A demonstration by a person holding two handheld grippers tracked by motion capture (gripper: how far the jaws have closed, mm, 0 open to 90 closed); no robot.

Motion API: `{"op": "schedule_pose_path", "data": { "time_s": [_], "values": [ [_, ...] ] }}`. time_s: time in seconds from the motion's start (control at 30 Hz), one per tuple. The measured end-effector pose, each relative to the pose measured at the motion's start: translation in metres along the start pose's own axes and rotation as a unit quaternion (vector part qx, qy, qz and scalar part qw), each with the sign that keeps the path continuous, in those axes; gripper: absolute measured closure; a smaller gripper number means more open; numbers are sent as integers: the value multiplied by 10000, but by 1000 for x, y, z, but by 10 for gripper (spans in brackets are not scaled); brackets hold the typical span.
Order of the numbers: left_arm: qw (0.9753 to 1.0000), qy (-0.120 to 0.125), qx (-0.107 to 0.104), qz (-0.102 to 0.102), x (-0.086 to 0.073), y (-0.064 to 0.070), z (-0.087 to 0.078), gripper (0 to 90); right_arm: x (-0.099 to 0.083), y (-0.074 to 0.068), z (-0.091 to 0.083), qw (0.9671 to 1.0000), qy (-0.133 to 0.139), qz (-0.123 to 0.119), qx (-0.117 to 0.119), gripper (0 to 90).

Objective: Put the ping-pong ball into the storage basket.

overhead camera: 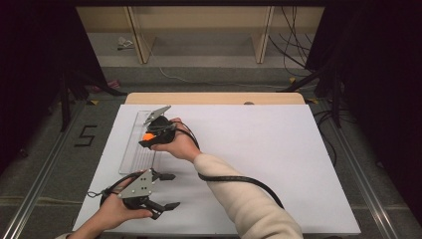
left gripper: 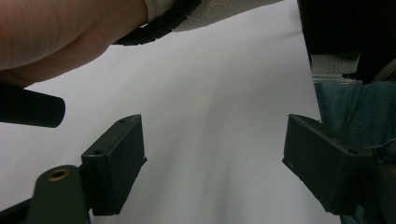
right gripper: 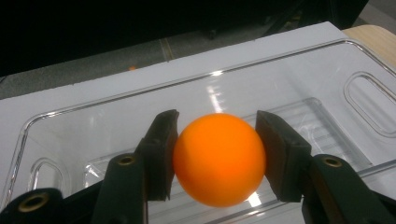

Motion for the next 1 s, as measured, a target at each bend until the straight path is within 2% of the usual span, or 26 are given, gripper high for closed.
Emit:
{"op": "schedule_pose_path", "data": {
  "time_s": [0.3,1.0],
  "values": [
    [10000,-4,-9,-6,0,0,0,201,-4,0,5,10000,-94,9,29,511],
    [10000,-4,-14,-5,0,0,0,201,-8,1,7,9999,-123,45,16,511]
  ]
}}
Point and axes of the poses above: each handheld gripper's, and its own axes: z roughly forward along the jaws, x roughly out of its top, y roughly to its right, the point moved 1 cm from there along z, roughly forward along the jaws, and after that the axes turned 8 degrees about x, right-handed, at the moved point
